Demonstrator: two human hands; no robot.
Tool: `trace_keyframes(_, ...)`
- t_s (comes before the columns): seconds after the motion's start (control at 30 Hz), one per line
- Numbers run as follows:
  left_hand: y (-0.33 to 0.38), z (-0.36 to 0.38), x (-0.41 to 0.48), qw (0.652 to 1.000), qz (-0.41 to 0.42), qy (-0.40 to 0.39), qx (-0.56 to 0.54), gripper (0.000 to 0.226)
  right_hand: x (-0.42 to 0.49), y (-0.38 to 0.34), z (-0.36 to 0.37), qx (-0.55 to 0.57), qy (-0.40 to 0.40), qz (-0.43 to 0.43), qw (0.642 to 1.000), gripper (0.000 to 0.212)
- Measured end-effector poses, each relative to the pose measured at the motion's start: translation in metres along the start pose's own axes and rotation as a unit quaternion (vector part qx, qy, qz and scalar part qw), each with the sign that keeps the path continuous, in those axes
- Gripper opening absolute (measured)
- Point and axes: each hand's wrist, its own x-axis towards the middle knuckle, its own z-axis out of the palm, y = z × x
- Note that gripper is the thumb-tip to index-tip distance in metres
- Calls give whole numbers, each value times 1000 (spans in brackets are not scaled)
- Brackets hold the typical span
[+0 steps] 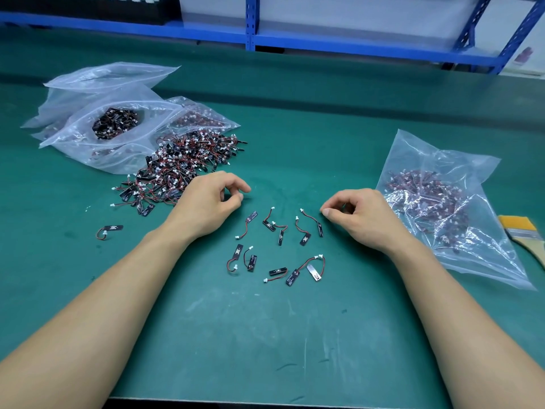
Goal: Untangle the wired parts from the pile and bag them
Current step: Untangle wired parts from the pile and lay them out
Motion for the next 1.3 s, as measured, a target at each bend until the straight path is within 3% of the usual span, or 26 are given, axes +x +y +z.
trace_keyframes(1.3, 2, -1, -1, 1000, -6, -11, 5, 16, 0, 1, 1, 0, -1, 2, 1000, 12)
